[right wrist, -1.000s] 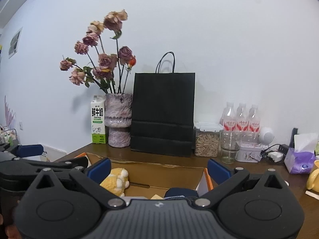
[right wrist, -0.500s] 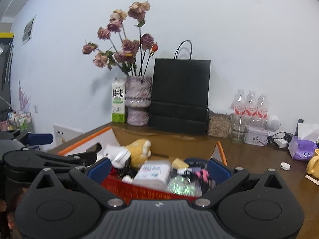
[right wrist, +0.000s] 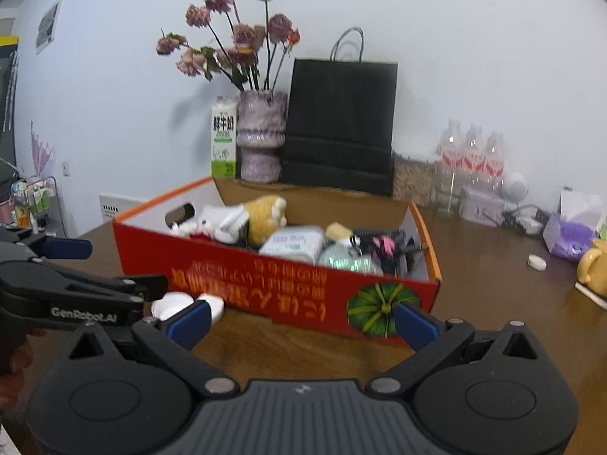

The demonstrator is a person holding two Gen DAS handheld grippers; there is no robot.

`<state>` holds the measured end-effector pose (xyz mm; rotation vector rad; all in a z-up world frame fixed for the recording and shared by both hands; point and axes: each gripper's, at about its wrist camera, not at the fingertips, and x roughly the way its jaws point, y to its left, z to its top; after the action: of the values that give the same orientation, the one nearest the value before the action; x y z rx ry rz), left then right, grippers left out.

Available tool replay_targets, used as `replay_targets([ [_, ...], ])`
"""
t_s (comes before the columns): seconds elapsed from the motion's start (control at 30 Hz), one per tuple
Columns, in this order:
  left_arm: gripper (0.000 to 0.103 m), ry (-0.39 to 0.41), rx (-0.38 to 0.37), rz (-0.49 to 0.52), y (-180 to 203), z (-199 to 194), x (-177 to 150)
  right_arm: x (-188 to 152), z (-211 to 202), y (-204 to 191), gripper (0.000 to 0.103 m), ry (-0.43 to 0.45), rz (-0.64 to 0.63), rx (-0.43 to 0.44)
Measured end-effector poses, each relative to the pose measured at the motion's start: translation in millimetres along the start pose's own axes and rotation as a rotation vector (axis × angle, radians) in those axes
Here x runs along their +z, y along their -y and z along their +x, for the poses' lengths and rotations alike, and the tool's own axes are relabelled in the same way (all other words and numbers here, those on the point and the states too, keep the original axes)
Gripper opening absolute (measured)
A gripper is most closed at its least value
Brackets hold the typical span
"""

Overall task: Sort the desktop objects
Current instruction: 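Move to the last caps and grasp one edgewise with the left gripper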

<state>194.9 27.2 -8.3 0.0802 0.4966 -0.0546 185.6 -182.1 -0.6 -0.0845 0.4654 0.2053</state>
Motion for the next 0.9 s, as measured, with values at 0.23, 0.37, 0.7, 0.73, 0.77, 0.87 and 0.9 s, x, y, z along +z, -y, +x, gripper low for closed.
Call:
replay_targets([
  [0.23, 0.103, -0.057, -0.008, -0.002, -1, 9, -4, -11, 7, 10, 0.103, -0.053, 0.037, -0.009],
  [0.37, 0.103, -0.073, -0.014, -0.007, -1, 15, -3, -13, 11, 19, 0.103, -0.073, 0.073, -0.007],
  [0.7, 0.092, -0.103, -0.032, 0.000, 3, 33, 0, -14, 25, 23, 0.103, -0.109, 0.086, -0.010],
  [0.73, 0.085, -0.110, -0.038, 0.002, 4, 35, 0, -14, 26, 23, 0.103, -0.111, 0.082, -0.014],
  [0.77, 0.074, -0.108, -0.058, -0.001, 3, 35, 0, -13, 27, 22, 0.103, -0.113, 0.079, -0.015],
  [0.87, 0.030, -0.121, -0.106, 0.005, 4, 36, -1, -12, 31, 21, 0.103, -0.122, 0.080, -0.010],
  [0.9, 0.022, -0.130, -0.114, 0.003, 3, 37, -2, -11, 33, 20, 0.103, -0.125, 0.082, -0.004],
])
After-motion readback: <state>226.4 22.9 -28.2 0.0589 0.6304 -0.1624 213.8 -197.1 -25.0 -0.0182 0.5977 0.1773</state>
